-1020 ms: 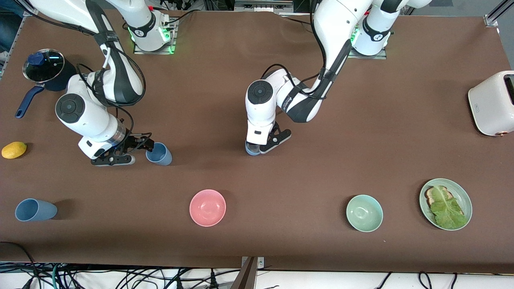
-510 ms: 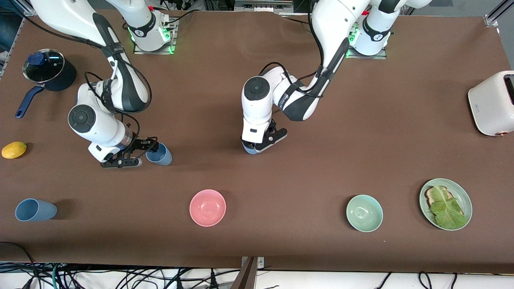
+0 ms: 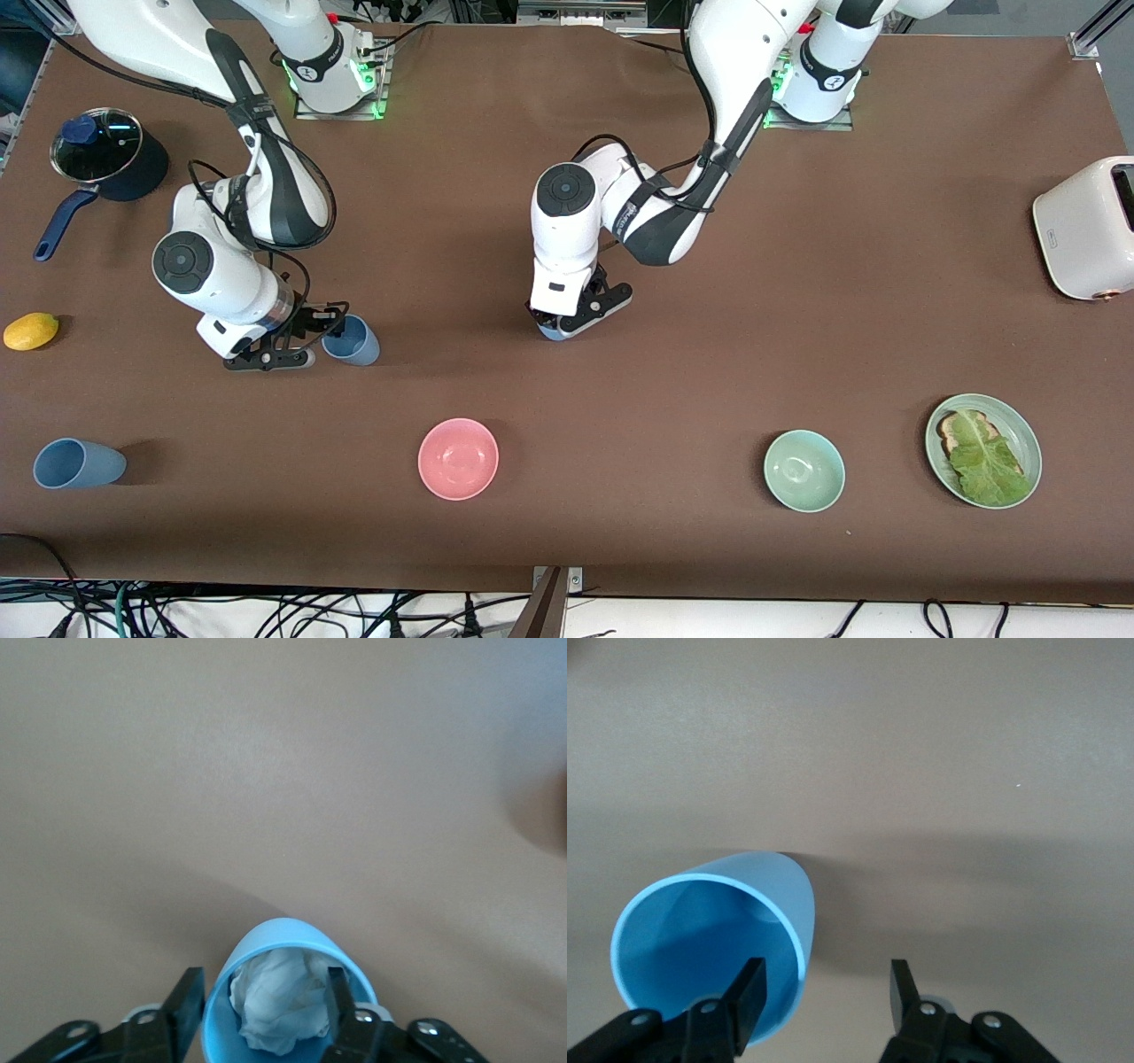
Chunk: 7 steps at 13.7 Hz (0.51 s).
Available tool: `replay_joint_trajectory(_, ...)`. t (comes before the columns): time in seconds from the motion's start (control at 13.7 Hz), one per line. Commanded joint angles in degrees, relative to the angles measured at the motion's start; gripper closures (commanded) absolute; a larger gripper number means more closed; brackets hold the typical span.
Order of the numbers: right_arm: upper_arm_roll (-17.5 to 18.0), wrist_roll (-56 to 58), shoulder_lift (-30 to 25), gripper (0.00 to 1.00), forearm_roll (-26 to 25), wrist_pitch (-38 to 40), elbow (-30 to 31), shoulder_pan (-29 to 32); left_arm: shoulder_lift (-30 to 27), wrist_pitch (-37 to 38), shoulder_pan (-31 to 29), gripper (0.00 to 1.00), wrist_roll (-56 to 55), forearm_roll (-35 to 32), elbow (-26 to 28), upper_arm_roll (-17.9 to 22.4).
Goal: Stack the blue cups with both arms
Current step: 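Grasp the empty blue cup with the right gripper while the left gripper holds, then set the tissue cup down with the left gripper while the right gripper lifts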
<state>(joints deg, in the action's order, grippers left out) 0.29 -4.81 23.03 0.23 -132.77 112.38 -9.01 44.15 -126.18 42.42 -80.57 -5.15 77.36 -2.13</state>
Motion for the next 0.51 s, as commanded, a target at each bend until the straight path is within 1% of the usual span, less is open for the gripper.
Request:
replay_joint_trajectory(0.0,0.33,-0.90,0.08,0.40,0.30,-0.38,-0.23,-0.21,-2.40,1.02,0.65,0.30,1.45,-4.77,0.95,0.72)
replay_joint_trajectory(0.15,0.33,-0.90,0.34,0.42,0.39,-0.47,-0.32,-0.21,-3.71,1.20,0.56,0.24,4.88,-4.87,2.35,0.72)
replay_joint_trajectory(0.22,0.33,-0.90,0.43,0.47,0.39,-0.47,-0.32,-0.21,-4.50,1.29,0.21,0.18,6.03,-4.87,2.62,0.72)
replay_joint_trajectory(0.36,0.41,-0.90,0.43,0.59,0.47,-0.47,-0.32,-0.21,-6.44,2.86,0.03,0.00,7.88,-4.52,2.62,0.72)
replay_joint_trajectory(0.44,0.59,-0.90,0.43,0.67,0.91,-0.38,-0.41,-0.21,-7.32,4.09,-0.05,0.00,8.41,-3.83,2.36,0.72)
